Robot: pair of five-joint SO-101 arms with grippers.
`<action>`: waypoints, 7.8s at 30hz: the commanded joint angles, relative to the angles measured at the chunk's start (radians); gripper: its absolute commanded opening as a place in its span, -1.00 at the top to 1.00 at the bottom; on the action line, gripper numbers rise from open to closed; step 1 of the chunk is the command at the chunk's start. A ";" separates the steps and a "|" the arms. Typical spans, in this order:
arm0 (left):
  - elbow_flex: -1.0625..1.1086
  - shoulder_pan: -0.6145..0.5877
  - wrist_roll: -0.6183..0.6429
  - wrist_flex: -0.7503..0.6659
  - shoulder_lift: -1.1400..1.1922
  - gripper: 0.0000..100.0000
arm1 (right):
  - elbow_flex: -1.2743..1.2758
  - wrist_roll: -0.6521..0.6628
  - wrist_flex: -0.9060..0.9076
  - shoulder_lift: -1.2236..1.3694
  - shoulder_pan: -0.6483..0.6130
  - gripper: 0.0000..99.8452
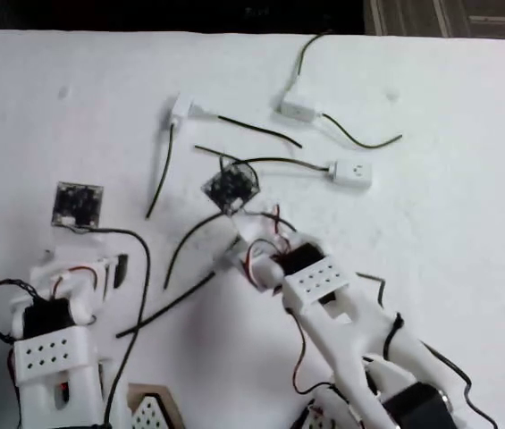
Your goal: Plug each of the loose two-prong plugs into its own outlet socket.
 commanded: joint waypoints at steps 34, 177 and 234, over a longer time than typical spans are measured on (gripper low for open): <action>-0.023 -0.018 0.029 -0.009 -0.024 0.44 | -0.703 -0.232 -0.137 0.536 0.325 0.71; -0.012 -0.018 0.028 -0.014 -0.024 0.45 | 0.137 -0.594 0.096 -0.096 -0.136 0.96; -0.012 -0.018 0.028 -0.014 -0.024 0.45 | -0.120 -0.850 0.479 0.113 0.079 0.31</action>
